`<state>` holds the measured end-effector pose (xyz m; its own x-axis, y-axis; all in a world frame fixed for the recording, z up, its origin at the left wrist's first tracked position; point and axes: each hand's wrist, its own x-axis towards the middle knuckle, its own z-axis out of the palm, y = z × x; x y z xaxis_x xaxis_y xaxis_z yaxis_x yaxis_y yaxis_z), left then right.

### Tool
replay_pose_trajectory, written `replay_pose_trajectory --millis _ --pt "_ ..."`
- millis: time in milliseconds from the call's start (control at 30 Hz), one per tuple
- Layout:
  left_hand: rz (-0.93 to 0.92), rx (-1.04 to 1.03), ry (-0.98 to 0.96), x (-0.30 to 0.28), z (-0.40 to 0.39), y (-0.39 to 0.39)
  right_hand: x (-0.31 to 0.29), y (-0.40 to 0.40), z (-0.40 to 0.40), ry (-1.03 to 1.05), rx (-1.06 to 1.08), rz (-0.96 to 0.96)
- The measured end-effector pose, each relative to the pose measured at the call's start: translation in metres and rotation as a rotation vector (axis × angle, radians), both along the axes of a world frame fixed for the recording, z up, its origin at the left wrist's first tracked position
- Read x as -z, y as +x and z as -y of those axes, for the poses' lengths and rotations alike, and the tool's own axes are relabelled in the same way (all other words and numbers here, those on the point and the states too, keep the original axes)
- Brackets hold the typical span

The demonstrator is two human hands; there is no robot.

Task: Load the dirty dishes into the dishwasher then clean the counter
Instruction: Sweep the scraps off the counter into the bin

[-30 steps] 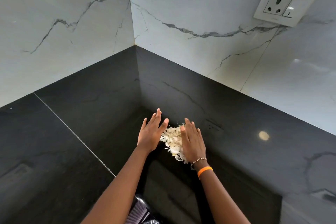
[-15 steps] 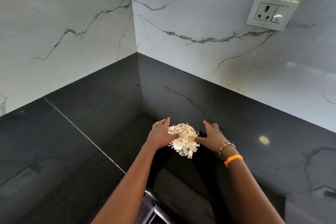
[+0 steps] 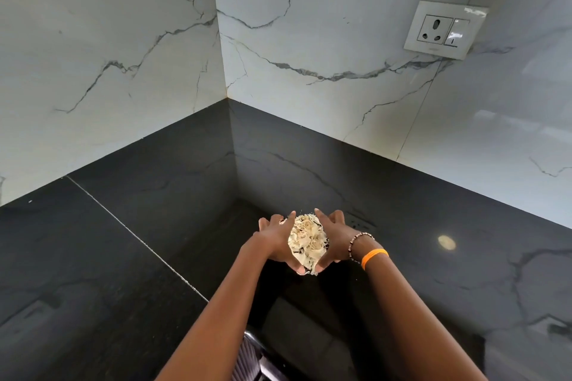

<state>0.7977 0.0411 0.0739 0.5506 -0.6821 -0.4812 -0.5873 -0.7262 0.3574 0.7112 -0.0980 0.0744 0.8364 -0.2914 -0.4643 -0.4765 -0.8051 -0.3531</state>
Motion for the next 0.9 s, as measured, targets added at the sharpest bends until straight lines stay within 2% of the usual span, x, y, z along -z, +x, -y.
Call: replay_pose_trajectory --millis 300,433,733,900 --pt "0.074 -0.095 -0.091 0.01 0.012 -0.01 0.008 0.016 -0.007 0.003 0.018 0.054" --pt "0.117 -0.07 -0.145 0.007 0.016 -0.008 0.012 0.015 -0.007 -0.015 0.035 0.101" --pt "0.161 -0.258 -0.362 0.02 0.02 -0.011 0.015 0.011 -0.012 -0.049 0.07 0.2" --pt "0.132 -0.308 -0.386 0.017 0.022 -0.013 0.009 0.01 -0.01 -0.06 0.072 0.222"
